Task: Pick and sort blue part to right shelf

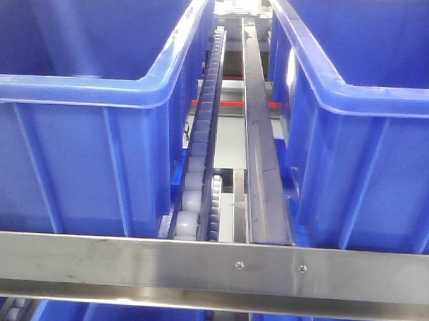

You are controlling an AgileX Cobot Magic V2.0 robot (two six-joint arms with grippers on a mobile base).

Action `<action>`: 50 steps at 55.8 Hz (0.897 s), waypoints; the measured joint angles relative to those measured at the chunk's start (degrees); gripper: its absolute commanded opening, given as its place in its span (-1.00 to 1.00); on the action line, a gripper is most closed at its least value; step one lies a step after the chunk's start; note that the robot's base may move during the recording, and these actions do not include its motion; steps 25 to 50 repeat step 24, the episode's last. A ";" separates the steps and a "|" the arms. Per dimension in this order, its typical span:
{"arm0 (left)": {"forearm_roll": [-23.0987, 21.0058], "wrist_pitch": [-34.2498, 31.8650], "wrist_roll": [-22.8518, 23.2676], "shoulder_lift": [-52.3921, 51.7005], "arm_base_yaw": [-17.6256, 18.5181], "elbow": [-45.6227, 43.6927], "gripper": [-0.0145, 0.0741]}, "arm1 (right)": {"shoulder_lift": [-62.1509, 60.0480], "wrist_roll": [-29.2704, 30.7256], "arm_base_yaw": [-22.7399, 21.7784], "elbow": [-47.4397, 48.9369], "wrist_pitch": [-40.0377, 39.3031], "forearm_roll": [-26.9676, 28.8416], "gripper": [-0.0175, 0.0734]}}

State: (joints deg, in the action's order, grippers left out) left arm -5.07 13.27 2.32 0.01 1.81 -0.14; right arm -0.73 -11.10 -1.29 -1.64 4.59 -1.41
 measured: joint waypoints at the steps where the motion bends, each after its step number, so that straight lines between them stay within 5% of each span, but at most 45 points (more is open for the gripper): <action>1: 0.00 0.00 0.00 0.00 0.00 0.00 -0.39 | 0.00 0.00 0.00 0.00 0.00 0.00 -0.50; 50: 0.00 0.00 0.00 0.00 0.00 0.00 -0.39 | 0.00 0.00 0.00 0.00 0.00 0.00 -0.50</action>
